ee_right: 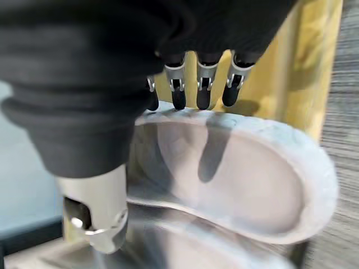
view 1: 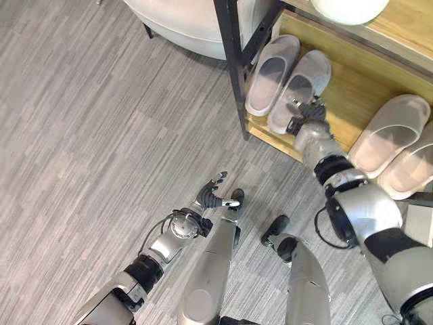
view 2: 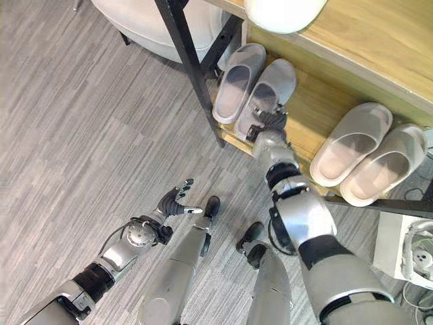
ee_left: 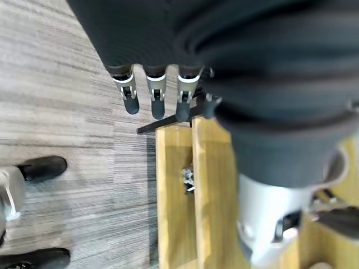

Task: Arrange the slippers neatly on the shoe rack.

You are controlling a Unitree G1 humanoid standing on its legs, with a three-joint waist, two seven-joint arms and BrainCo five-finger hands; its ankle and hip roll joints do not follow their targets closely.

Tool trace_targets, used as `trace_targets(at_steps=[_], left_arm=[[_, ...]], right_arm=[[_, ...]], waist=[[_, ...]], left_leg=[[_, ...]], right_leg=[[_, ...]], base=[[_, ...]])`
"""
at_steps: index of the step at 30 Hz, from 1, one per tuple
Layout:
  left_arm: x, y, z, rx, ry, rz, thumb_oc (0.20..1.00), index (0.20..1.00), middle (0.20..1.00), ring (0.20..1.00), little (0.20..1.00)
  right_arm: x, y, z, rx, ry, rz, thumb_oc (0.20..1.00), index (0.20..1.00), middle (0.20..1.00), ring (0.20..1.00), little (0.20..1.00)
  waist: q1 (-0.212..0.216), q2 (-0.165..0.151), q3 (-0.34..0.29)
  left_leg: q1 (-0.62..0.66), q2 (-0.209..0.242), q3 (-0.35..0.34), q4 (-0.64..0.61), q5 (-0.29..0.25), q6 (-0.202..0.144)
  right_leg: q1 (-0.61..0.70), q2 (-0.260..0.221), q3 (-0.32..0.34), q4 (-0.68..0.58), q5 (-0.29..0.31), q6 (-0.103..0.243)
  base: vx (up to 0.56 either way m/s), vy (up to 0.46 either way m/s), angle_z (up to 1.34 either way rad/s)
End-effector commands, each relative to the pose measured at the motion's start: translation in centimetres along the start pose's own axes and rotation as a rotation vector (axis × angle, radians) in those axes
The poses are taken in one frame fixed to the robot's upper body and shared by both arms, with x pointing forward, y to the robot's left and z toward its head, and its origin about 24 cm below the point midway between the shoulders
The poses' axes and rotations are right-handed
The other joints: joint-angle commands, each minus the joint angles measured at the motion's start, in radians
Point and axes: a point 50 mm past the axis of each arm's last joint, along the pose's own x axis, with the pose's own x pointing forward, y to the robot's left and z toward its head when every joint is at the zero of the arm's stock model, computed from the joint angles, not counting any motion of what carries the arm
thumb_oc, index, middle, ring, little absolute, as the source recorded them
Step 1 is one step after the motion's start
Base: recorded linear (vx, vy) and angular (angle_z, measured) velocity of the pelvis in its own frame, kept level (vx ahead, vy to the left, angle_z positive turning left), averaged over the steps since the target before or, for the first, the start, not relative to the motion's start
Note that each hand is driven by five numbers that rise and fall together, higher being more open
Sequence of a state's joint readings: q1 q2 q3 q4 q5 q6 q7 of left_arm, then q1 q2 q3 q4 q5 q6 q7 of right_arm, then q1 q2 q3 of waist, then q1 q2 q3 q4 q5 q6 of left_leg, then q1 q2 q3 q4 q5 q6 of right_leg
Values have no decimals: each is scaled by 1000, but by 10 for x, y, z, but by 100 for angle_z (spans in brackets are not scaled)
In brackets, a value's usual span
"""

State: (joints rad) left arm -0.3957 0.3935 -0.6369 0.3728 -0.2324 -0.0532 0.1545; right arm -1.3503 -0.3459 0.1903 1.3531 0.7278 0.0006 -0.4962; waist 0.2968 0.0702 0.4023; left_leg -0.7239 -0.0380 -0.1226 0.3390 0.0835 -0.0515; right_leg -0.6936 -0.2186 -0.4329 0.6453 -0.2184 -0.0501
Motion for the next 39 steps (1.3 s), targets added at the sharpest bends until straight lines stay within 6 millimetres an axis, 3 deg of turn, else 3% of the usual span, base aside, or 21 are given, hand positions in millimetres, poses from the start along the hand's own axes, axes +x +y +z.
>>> trace_targets(at_steps=[1,8,11,13,14,16,17,18,19,20,22,23,25,26,27,28,29,33,37,39], left_arm=[[5,5,18,41,-87,-15,1000,1000,1000,1000,1000],[7,8,18,36,-91,15,1000,1000,1000,1000,1000],[2,15,13,20,-83,42,1000,1000,1000,1000,1000],[-3,19,3,15,-56,55,1000,1000,1000,1000,1000],[-6,19,-2,12,-43,64,1000,1000,1000,1000,1000],[-11,21,-11,1,-18,87,1000,1000,1000,1000,1000],[-20,23,-23,-3,15,99,1000,1000,1000,1000,1000],[-26,24,-32,15,44,100,1000,1000,1000,1000,1000],[-48,32,-62,76,158,103,1000,1000,1000,1000,1000],[-70,36,-84,158,245,74,1000,1000,1000,1000,1000],[-85,34,-89,355,258,-73,1000,1000,1000,1000,1000],[-87,21,-81,522,203,-258,1000,1000,1000,1000,1000],[-80,10,-64,609,105,-364,1000,1000,1000,1000,1000],[-70,1,-40,645,-11,-427,1000,1000,1000,1000,1000],[-70,2,-38,646,-11,-429,1000,1000,1000,1000,1000],[-64,-4,-20,675,-97,-476,1000,1000,1000,1000,1000],[-55,-12,12,703,-232,-531,1000,1000,1000,1000,1000],[-45,-27,80,693,-499,-603,1000,1000,1000,1000,1000],[-43,-27,101,641,-575,-591,1000,1000,1000,1000,1000],[-41,-21,122,511,-641,-548,1000,1000,1000,1000,1000]], right_arm=[[-13,26,44,-139,-253,144,1000,1000,1000,1000,1000],[-17,27,23,-375,-348,177,1000,1000,1000,1000,1000],[-20,25,-13,-595,-353,266,1000,1000,1000,1000,1000],[-32,21,-49,-688,-372,354,1000,1000,1000,1000,1000],[-40,18,-63,-706,-381,384,1000,1000,1000,1000,1000],[-60,6,-96,-790,-423,479,1000,1000,1000,1000,1000],[-83,-18,-133,-824,-389,584,1000,1000,1000,1000,1000],[-91,-34,-144,-843,-369,617,1000,1000,1000,1000,1000],[-113,-78,-177,-868,-243,693,1000,1000,1000,1000,1000],[-134,-118,-205,-926,-101,735,1000,1000,1000,1000,1000],[-156,-165,-244,-950,144,705,1000,1000,1000,1000,1000],[-169,-187,-267,-981,277,699,1000,1000,1000,1000,1000],[-175,-197,-277,-994,337,688,1000,1000,1000,1000,1000],[-179,-203,-284,-996,383,675,1000,1000,1000,1000,1000],[-179,-202,-284,-993,381,673,1000,1000,1000,1000,1000],[-180,-204,-287,-993,399,672,1000,1000,1000,1000,1000],[-183,-204,-292,-1000,425,682,1000,1000,1000,1000,1000],[-186,-204,-297,-1006,455,698,1000,1000,1000,1000,1000],[-187,-204,-298,-1000,461,701,1000,1000,1000,1000,1000],[-189,-205,-299,-999,474,708,1000,1000,1000,1000,1000]], waist=[[11,-35,56],[-24,-56,49],[-49,-81,35],[-73,-96,20],[-80,-102,9],[-101,-113,-9],[-124,-126,-45],[-135,-130,-64],[-169,-141,-123],[-197,-131,-176],[-239,-104,-231],[-257,-91,-266],[-268,-84,-284],[-280,-77,-299],[-277,-79,-298],[-284,-76,-303],[-292,-72,-315],[-307,-72,-335],[-307,-75,-338],[-305,-79,-346]], left_leg=[[63,-25,29,37,-169,63],[123,-12,47,-2,-162,63],[176,2,57,-40,-152,60],[221,9,71,-83,-115,61],[256,13,70,-97,-141,56],[293,18,81,-131,-108,59],[359,27,89,-175,-100,54],[400,33,94,-201,-93,52],[504,46,114,-274,-71,43],[593,47,132,-345,-52,32],[684,46,172,-421,-35,22],[721,45,202,-426,-54,20],[735,45,214,-426,-64,18],[745,44,219,-426,-75,17],[742,43,220,-426,-69,18],[747,42,222,-426,-73,18],[747,41,226,-426,-75,18],[748,40,234,-426,-78,14],[748,39,235,-426,-78,13],[752,39,236,-426,-78,12]], right_leg=[[104,-33,58,-88,87,152],[144,-14,75,-136,106,150],[197,-3,82,-196,129,148],[243,2,74,-252,173,137],[273,9,88,-263,155,151],[313,12,78,-309,190,143],[380,18,79,-362,204,152],[423,24,78,-395,213,156],[521,37,81,-477,234,170],[596,52,87,-553,249,180],[659,64,111,-625,273,193],[692,72,148,-663,285,200],[706,70,158,-680,290,204],[716,70,164,-687,288,207],[714,70,164,-690,295,206],[716,69,167,-689,296,208],[717,67,171,-695,299,209],[720,65,174,-704,307,213],[721,65,174,-706,309,213],[726,64,171,-710,313,213]], base=[[19,-5,22],[-3,-2,-4],[-4,-47,-23],[-15,-32,-28],[-40,-5,-19],[69,-25,-26],[174,-45,-26],[289,-54,-44],[332,-5,-42],[378,53,-51],[228,124,-67],[123,103,-88],[104,49,-71],[55,17,-41],[41,6,-23],[5,8,-12],[30,0,-4],[0,0,0],[0,0,0],[33,-31,-2]])
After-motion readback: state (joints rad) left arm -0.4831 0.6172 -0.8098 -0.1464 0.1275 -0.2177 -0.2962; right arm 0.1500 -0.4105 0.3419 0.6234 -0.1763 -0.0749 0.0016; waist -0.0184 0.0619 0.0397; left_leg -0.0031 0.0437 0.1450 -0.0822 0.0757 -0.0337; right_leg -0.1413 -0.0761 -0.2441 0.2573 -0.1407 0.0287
